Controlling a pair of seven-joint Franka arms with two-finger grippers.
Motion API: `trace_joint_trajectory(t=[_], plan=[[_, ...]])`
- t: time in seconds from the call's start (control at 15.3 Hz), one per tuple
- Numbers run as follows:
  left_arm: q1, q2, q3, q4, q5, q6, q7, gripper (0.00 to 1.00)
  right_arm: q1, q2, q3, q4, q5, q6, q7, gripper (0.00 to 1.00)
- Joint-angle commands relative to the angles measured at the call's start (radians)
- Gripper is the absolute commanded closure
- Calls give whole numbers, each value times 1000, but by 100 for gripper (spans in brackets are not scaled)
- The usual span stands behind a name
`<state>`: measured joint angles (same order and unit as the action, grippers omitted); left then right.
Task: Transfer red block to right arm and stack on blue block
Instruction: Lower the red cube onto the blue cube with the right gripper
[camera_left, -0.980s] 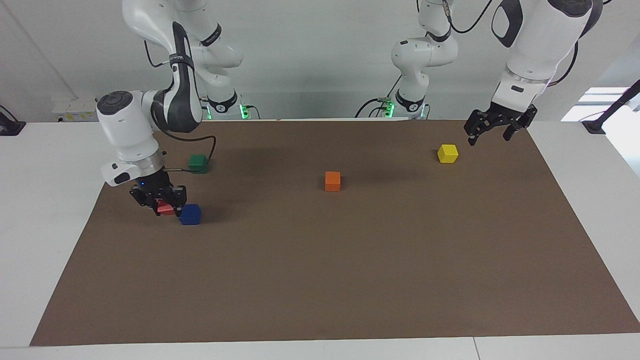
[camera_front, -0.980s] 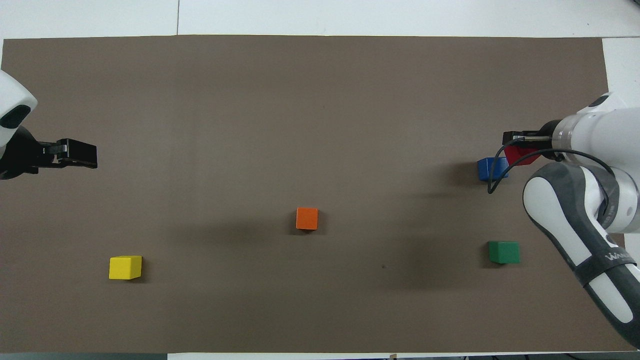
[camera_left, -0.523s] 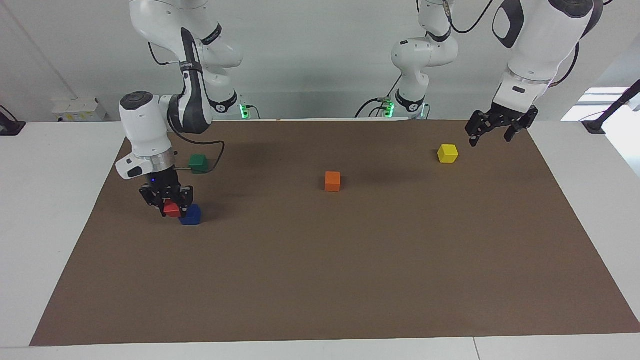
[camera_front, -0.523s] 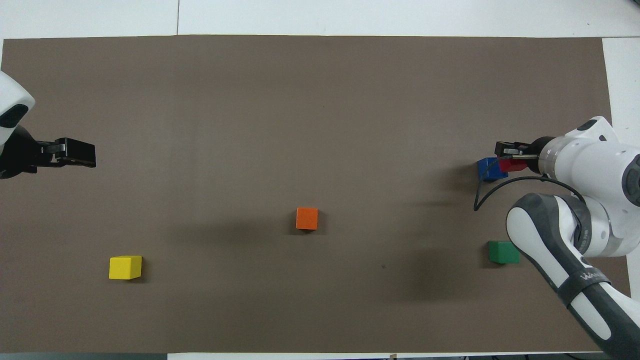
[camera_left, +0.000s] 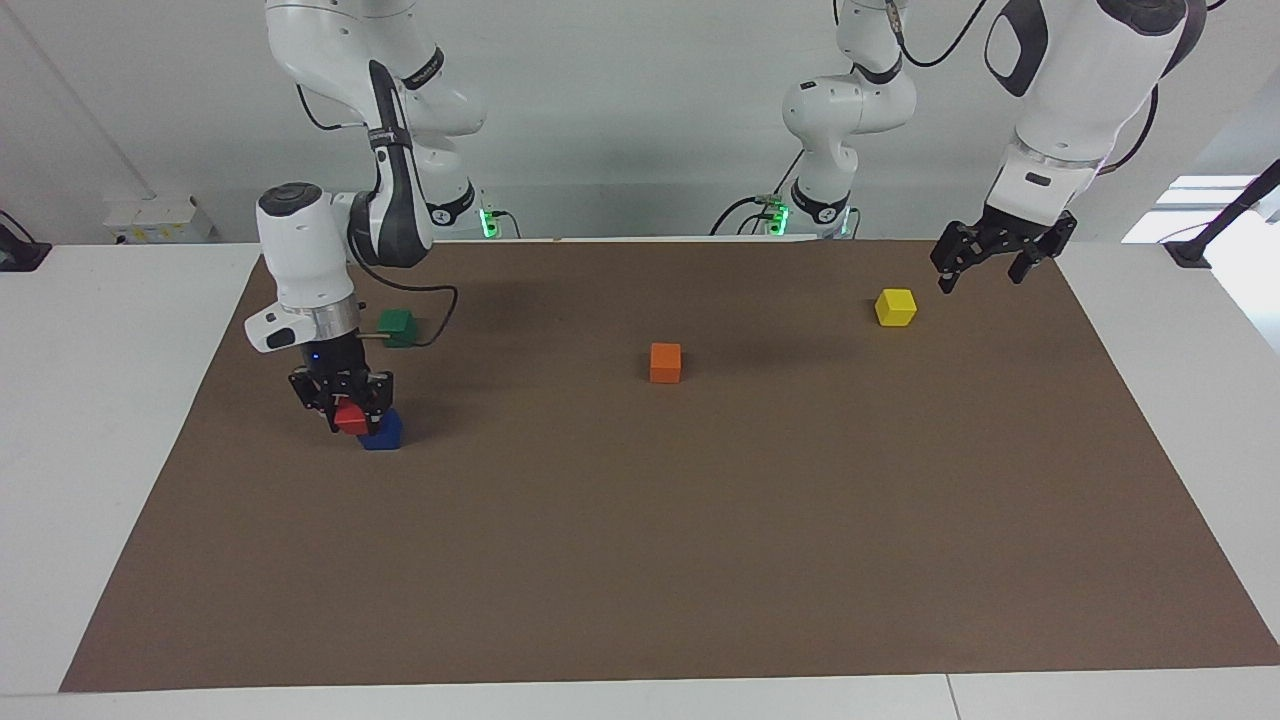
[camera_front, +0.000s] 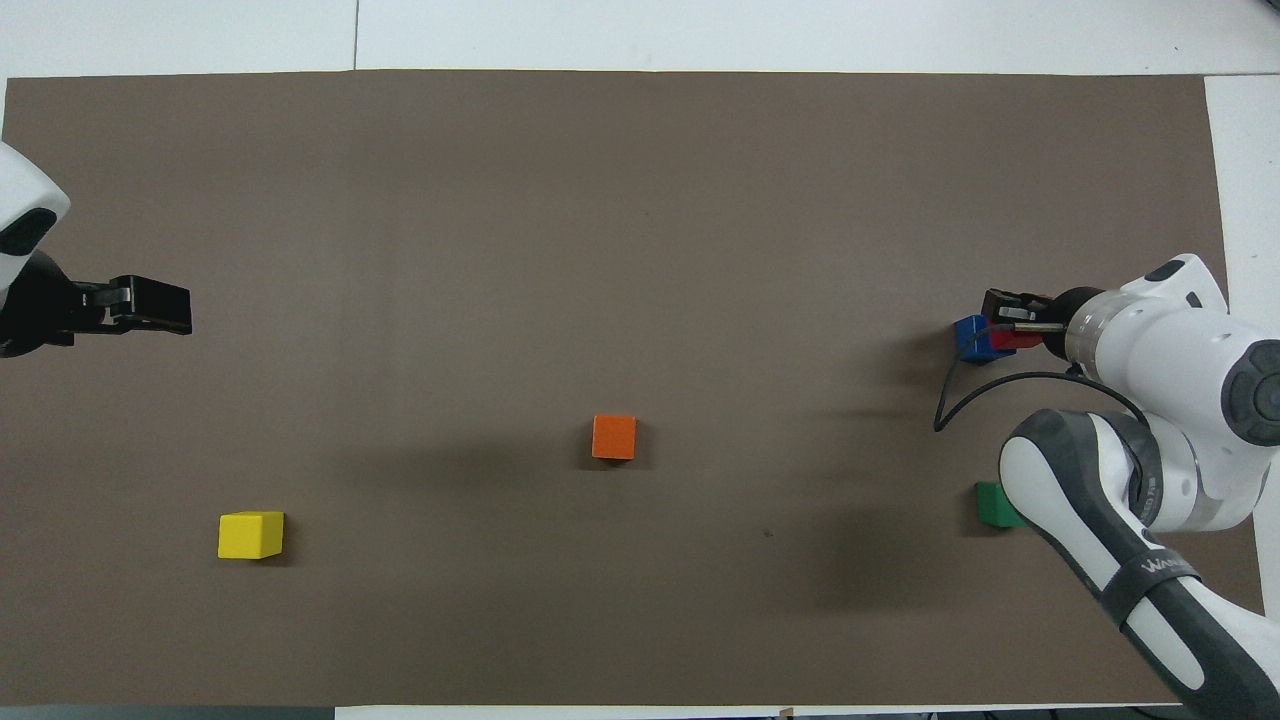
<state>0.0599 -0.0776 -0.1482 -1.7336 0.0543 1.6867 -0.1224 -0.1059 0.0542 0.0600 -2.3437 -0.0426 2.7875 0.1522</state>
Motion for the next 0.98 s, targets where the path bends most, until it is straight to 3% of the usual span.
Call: trace_joint_trajectory(t=[0.0, 0.91], plan=[[6, -17, 3, -21, -13, 18, 9, 0, 9, -16, 3, -22, -33, 20, 52, 100], [6, -17, 3, -21, -13, 18, 9, 0, 0, 10, 3, -20, -33, 23, 53, 100]])
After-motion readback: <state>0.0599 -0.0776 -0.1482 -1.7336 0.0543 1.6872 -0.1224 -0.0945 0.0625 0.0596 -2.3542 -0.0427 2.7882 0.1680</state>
